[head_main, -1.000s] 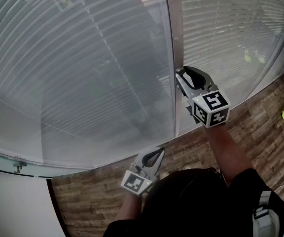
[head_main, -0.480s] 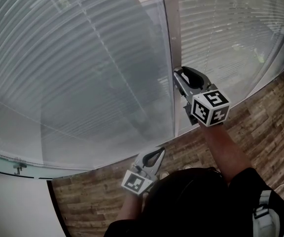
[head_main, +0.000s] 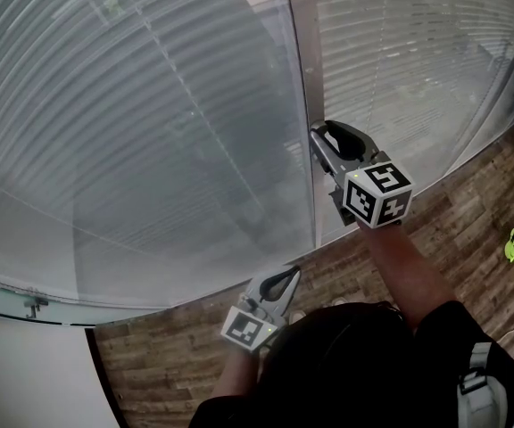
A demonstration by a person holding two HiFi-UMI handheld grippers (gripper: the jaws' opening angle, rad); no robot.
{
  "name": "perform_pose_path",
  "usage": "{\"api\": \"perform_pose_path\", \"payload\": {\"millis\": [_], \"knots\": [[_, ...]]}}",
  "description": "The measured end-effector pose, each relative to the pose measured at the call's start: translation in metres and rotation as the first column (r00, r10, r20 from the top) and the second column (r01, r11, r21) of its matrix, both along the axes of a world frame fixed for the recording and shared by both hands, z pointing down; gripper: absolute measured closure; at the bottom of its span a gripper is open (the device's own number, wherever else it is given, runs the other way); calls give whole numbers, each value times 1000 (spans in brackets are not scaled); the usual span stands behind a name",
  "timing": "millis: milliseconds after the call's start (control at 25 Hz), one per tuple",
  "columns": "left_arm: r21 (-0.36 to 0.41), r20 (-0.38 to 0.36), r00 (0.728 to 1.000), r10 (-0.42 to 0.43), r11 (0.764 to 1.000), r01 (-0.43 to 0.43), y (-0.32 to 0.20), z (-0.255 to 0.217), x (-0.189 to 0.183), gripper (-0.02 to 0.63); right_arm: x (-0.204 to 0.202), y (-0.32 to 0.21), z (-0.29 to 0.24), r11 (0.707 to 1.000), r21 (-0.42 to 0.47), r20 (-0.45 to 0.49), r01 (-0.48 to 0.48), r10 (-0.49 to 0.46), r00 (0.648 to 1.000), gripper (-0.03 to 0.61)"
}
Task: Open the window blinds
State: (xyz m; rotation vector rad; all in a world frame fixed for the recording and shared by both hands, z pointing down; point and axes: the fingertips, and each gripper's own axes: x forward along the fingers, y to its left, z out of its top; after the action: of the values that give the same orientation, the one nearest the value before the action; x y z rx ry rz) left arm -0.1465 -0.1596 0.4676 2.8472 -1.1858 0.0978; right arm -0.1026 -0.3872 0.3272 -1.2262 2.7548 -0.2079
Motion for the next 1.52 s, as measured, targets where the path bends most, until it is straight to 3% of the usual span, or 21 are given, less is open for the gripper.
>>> {"api": "perform_pose_path", "payload": {"millis": [200, 360, 480, 680, 800, 960, 1120, 1320, 1520], "knots": [[-4, -8, 1000, -2, 1000, 2, -3, 0, -1, 609, 0, 1, -1, 999, 0, 18, 32, -32, 999, 435], [-7, -7, 1000, 7, 1000, -7, -3, 2, 2, 609, 4, 6, -1, 998, 28, 13, 53, -54, 998, 343], [-12, -11, 1000, 13, 1000, -13, -3, 3, 4, 609, 10, 9, -3, 996, 66, -17, 56, -55, 998, 336], [-4, -5, 1000, 29, 1000, -29, -4, 4, 6, 609, 17, 13, 0, 987, 151, -155, 50, -26, 988, 353], [-8, -6, 999, 33, 999, -33, -4, 5, 7, 609, 17, 17, 1, 967, 250, -308, 43, 38, 951, 364], [-7, -7, 999, 41, 999, -41, -5, 4, 8, 609, 9, 25, -5, 924, 367, -500, 107, 99, 860, 362], [-8, -3, 999, 47, 999, -47, -6, 5, 8, 609, 7, 29, -3, 875, 446, -697, 189, 207, 687, 362], [-5, -8, 999, 47, 999, -47, -5, 5, 8, 609, 0, 29, 3, 811, 496, -803, 310, 293, 519, 362], [-16, -15, 999, 36, 999, -36, -3, 4, 4, 609, -6, 25, 4, 770, 502, -849, 393, 353, 393, 360]]}}
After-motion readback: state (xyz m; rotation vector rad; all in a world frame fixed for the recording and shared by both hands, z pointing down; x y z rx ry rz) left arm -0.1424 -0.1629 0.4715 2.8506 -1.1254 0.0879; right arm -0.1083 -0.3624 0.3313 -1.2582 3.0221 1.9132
